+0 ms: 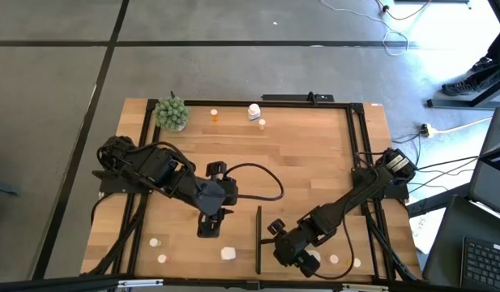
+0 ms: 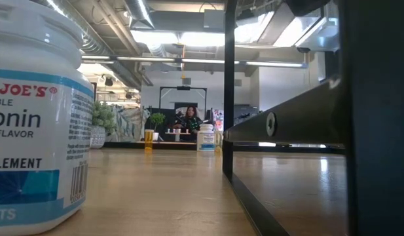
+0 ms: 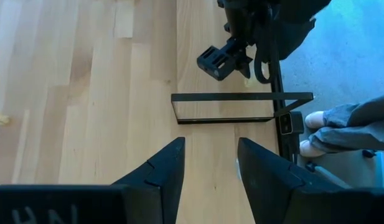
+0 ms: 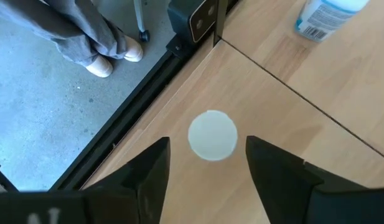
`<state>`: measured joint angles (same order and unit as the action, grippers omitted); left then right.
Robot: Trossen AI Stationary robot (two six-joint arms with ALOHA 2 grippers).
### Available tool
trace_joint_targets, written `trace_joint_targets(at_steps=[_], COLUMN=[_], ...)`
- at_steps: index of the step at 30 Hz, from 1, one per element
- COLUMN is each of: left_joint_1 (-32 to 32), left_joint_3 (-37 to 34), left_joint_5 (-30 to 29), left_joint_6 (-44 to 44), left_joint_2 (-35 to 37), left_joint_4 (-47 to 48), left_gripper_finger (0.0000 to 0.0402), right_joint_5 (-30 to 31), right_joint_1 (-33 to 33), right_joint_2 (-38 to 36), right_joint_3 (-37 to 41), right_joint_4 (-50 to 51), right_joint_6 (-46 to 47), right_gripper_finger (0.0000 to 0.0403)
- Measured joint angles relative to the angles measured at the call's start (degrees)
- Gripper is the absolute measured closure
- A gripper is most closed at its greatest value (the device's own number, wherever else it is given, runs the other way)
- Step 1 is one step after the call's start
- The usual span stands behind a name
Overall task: Pick and place medicine bottles onto shelf by color
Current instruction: Put the top yellow pill bottle on the shelf aligned with the other yellow pill bottle
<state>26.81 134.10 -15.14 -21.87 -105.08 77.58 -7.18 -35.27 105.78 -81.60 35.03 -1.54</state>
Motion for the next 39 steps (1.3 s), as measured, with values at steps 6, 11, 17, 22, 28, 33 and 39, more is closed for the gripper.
trace_joint_targets(at_steps=[6, 11, 17, 22, 28, 33, 39], left_joint_1=[0.00, 0.00, -0.17, -0.20, -0.39, -0.22, -0.60], left_joint_3=[0.00, 0.02, 0.02, 0.02, 0.09, 0.09, 0.09], left_joint_5=[-0.12, -0.87, -2.27, -4.27, -5.35, -8.18, -11.86], left_joint_6=[-0.03, -1.28, -6.03, -9.05, -9.11, -9.14, -8.99], left_joint_2=[0.00, 0.06, 0.12, 0.15, 2.94, 6.24, 8.99], left_joint_4=[0.01, 1.93, 8.36, 12.44, 12.45, 12.49, 12.47], left_gripper_finger=[0.0260, 0.0260, 0.0260, 0.0260, 0.0260, 0.0260, 0.0260], right_joint_5=[0.04, 0.46, 5.34, 7.89, 9.12, 12.38, 22.56], right_joint_1=[0.02, 0.42, 1.21, 2.65, 4.94, 7.24, 12.30], right_joint_2=[-3.57, -5.92, -9.67, -14.91, -21.99, -26.55, -29.32], right_joint_3=[-0.02, -0.04, -0.04, -0.04, -0.07, -0.07, -0.09], right_joint_4=[0.00, 0.69, 3.16, 4.96, 5.09, 5.16, 5.20], right_joint_6=[1.32, 4.29, 7.29, 9.27, 8.00, 7.44, 13.15], right_gripper_finger=[0.0192, 0.0192, 0.0192, 0.0192, 0.0192, 0.0192, 0.0192])
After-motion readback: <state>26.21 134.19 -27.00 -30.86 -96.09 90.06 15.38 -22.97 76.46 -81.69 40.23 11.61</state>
